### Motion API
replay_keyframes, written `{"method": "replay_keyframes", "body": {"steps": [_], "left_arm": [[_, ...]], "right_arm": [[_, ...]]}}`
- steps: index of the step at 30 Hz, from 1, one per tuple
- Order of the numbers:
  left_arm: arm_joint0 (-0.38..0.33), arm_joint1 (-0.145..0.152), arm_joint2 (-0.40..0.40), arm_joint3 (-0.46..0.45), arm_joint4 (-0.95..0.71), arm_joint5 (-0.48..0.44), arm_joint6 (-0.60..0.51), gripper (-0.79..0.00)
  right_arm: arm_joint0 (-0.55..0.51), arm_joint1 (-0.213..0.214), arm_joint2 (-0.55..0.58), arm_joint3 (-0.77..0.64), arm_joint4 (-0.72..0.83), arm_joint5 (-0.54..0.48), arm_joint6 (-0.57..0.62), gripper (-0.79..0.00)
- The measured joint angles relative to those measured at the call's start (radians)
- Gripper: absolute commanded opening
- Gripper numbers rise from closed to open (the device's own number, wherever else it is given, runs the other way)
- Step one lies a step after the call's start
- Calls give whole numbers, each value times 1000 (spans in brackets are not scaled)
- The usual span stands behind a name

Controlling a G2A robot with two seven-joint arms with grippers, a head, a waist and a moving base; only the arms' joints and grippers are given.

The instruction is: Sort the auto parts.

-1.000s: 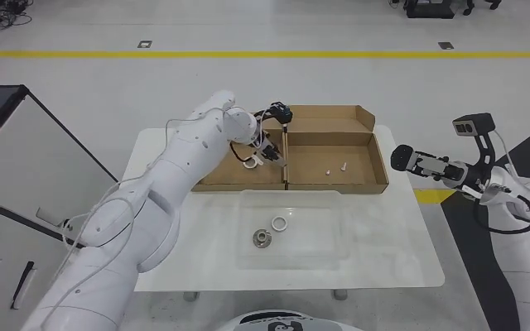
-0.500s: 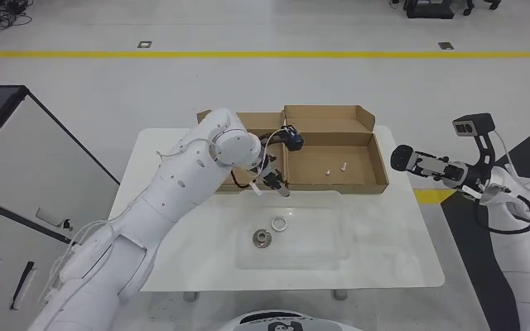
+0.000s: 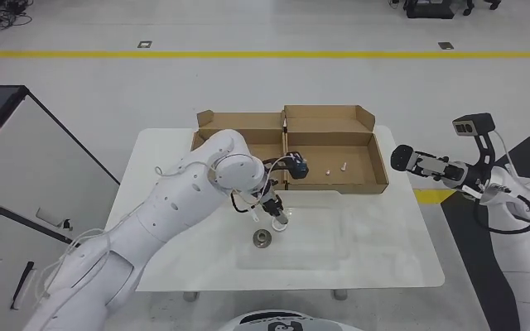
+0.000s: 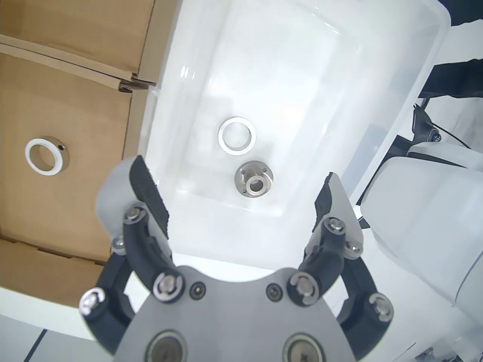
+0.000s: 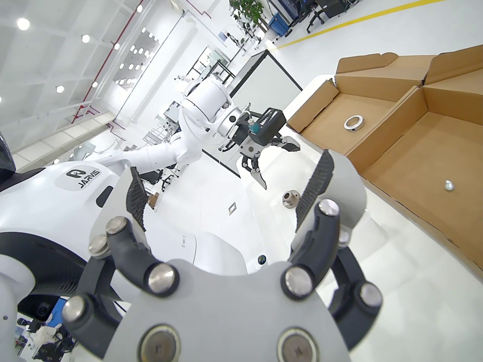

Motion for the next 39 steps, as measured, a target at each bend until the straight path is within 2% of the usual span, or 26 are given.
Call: {"method": "replay_keyframes", "body": {"steps": [9,11,13,18,28,31,35,39], "left_arm": [[-22,7,50,29,-39,-12,12,0],[-27,5,57,40,-43,-16,16,-77],[-31,2,65,50,-45,-18,21,-83],[-35,-7,88,66,-57,-16,25,-197],[-54,-25,154,80,-17,-36,36,-302],[-65,-36,191,94,6,-45,45,-388],[-86,-51,242,112,29,-66,65,-409],[-112,-62,282,131,41,-90,90,-369]], "right_arm": [[0,0,0,0,0,0,0,0],[0,0,0,0,0,0,0,0],[0,0,0,0,0,0,0,0],[0,0,0,0,0,0,0,0],[0,0,0,0,0,0,0,0],[0,0,0,0,0,0,0,0],[0,0,0,0,0,0,0,0],[0,0,0,0,0,0,0,0]]}}
